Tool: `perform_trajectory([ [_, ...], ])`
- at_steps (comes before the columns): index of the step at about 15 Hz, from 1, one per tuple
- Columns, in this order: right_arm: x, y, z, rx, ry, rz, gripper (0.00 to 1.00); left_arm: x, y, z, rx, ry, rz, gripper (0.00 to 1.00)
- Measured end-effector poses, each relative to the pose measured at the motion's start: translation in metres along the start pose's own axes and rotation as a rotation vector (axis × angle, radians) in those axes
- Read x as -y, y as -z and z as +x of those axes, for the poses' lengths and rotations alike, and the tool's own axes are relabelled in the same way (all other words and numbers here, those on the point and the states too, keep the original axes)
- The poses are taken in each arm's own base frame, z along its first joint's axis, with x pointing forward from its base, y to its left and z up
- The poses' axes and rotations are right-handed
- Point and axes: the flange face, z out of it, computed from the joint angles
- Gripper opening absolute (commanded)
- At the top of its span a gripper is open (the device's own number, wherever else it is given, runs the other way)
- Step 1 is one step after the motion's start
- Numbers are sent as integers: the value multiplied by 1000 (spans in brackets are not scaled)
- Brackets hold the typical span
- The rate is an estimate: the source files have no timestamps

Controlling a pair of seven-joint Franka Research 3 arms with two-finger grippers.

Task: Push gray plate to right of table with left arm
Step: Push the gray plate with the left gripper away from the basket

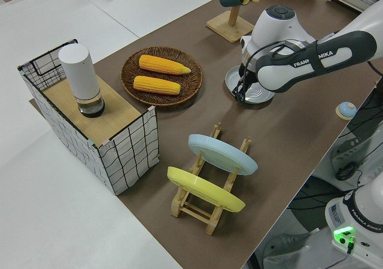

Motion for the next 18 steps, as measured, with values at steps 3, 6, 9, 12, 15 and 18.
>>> perform_trajectory([
  [3,0,0,0,0,0,0,983,-4,1,0,-4,-9,-1,0],
  [6,0,0,0,0,0,0,983,-26,0,-4,-2,-21,-6,0],
  [9,0,0,0,0,0,0,983,-56,0,-12,1,-19,-11,0],
  [12,0,0,0,0,0,0,983,-86,-1,-22,4,-7,-17,0],
  [15,0,0,0,0,0,0,983,-123,-1,-35,6,17,-25,0],
  [18,0,0,0,0,0,0,983,-169,-2,-50,9,43,-36,0],
])
